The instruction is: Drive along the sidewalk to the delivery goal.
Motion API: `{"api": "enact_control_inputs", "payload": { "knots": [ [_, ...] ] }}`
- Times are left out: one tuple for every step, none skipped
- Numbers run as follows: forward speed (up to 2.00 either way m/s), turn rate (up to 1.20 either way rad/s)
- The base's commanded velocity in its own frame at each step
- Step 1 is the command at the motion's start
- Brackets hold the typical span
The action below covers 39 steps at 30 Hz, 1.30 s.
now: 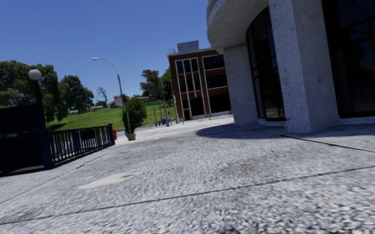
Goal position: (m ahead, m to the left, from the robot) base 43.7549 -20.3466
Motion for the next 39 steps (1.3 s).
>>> {"api": "enact_control_inputs", "payload": {
  "knots": [
    [2.00, 0.00],
    [2.00, 0.00],
    [2.00, 0.00],
    [2.00, 0.00],
    [2.00, 0.00],
    [2.00, 0.00],
    [2.00, 0.00],
    [2.00, 0.00],
    [2.00, 0.00],
    [2.00, 0.00],
    [2.00, 0.00],
    [2.00, 0.00],
    [2.00, 0.00],
    [2.00, 0.00],
    [2.00, 0.00],
    [2.00, 0.00],
    [2.00, 0.00],
    [2.00, 0.00],
    [2.00, 0.00],
    [2.00, 0.00],
    [2.00, 0.00],
    [2.00, 0.00],
    [2.00, 0.00],
    [2.00, 0.00],
    [2.00, 0.00],
    [2.00, 0.00],
    [2.00, 0.00],
    [2.00, 0.00],
    [2.00, 0.00],
    [2.00, 0.00],
    [2.00, 0.00],
    [2.00, 0.00],
    [2.00, 0.00],
    [2.00, 0.00],
    [2.00, 0.00],
    [2.00, 0.00],
    [2.00, 0.00],
    [2.00, 0.00],
    [2.00, 0.00]
  ]
}}
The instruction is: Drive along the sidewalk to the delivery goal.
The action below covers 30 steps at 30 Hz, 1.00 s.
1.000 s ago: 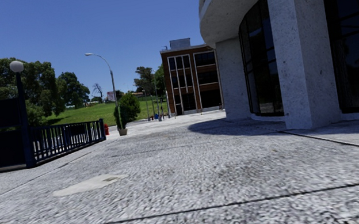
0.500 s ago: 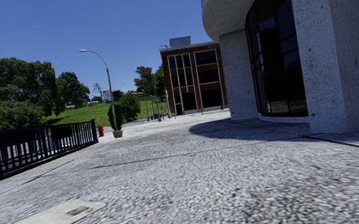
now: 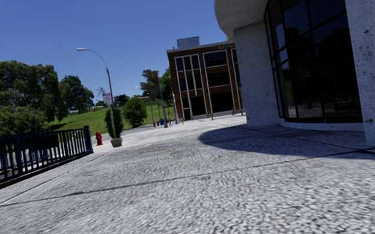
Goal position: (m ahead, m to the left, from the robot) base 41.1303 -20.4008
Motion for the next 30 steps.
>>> {"api": "enact_control_inputs", "payload": {
  "knots": [
    [2.00, 0.00],
    [2.00, 0.00],
    [2.00, 0.00],
    [2.00, 0.00],
    [2.00, 0.00],
    [2.00, 0.00],
    [2.00, 0.00],
    [2.00, 0.00],
    [2.00, 0.00],
    [2.00, 0.00],
    [2.00, 0.00],
    [2.00, 0.00],
    [2.00, 0.00],
    [2.00, 0.00],
    [2.00, 0.00],
    [2.00, 0.00],
    [2.00, 0.00],
    [2.00, 0.00],
    [2.00, 0.00],
    [2.00, 0.00],
    [2.00, 0.00],
    [2.00, 0.00],
    [2.00, 0.00],
    [2.00, 0.00],
    [2.00, 0.00],
    [2.00, 0.00],
    [2.00, 0.00],
    [2.00, 0.00],
    [2.00, 0.00],
    [2.00, 0.00]
  ]
}}
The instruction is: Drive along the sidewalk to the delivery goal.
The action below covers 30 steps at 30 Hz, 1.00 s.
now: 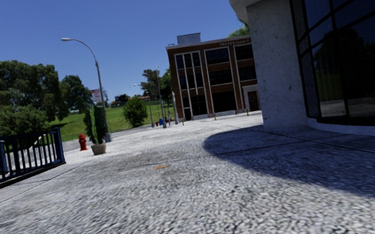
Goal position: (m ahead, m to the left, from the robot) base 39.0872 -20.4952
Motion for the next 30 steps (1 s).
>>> {"api": "enact_control_inputs", "payload": {
  "knots": [
    [2.00, 0.00],
    [2.00, 0.00],
    [2.00, 0.00],
    [2.00, 0.00],
    [2.00, 0.00],
    [2.00, 0.00],
    [2.00, 0.00],
    [2.00, 0.00],
    [2.00, 0.00],
    [2.00, 0.00],
    [2.00, 0.00],
    [2.00, 0.00],
    [2.00, 0.00],
    [2.00, 0.00],
    [2.00, 0.00],
    [2.00, 0.00],
    [2.00, 0.00],
    [2.00, 0.00],
    [2.00, 0.00],
    [2.00, 0.00],
    [2.00, 0.00],
    [2.00, 0.00],
    [2.00, 0.00],
    [2.00, 0.00],
    [2.00, 0.00],
    [2.00, 0.00],
    [2.00, 0.00],
    [2.00, 0.00],
    [2.00, 0.00],
    [2.00, 0.00]
  ]
}}
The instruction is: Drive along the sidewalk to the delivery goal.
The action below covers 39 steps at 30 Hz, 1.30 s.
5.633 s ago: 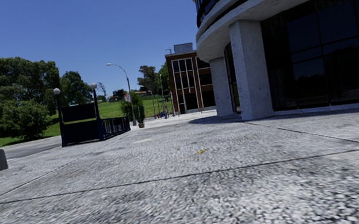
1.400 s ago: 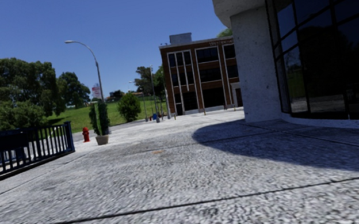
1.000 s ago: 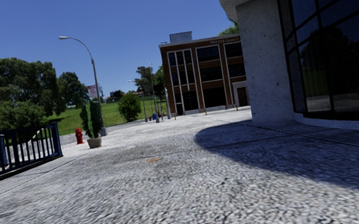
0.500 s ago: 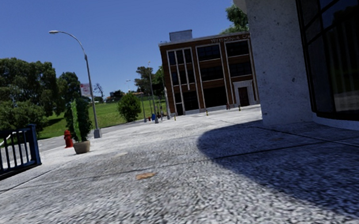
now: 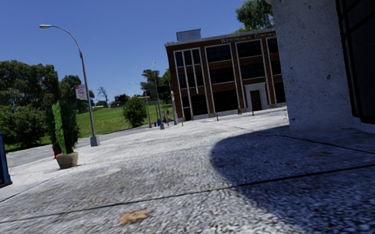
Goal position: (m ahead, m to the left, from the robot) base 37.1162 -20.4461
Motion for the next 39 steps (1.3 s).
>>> {"api": "enact_control_inputs", "payload": {
  "knots": [
    [2.00, 0.00],
    [2.00, 0.00],
    [2.00, 0.00],
    [2.00, 0.00],
    [2.00, 0.00],
    [2.00, 0.00],
    [2.00, 0.00],
    [2.00, 0.00],
    [2.00, 0.00],
    [2.00, 0.00],
    [2.00, 0.00],
    [2.00, 0.00],
    [2.00, 0.00],
    [2.00, 0.00],
    [2.00, 0.00],
    [2.00, 0.00],
    [2.00, 0.00],
    [2.00, 0.00],
    [2.00, 0.00],
    [2.00, 0.00],
    [2.00, 0.00],
    [2.00, 0.00],
    [2.00, 0.00],
    [2.00, 0.00],
    [2.00, 0.00],
    [2.00, 0.00],
    [2.00, 0.00],
    [2.00, 0.00],
    [2.00, 0.00],
    [2.00, 0.00],
    [2.00, 0.00],
    [2.00, 0.00],
    [2.00, 0.00],
    [2.00, 0.00],
    [2.00, 0.00],
    [2.00, 0.00],
    [2.00, 0.00],
    [2.00, 0.00],
    [2.00, 0.00]
  ]
}}
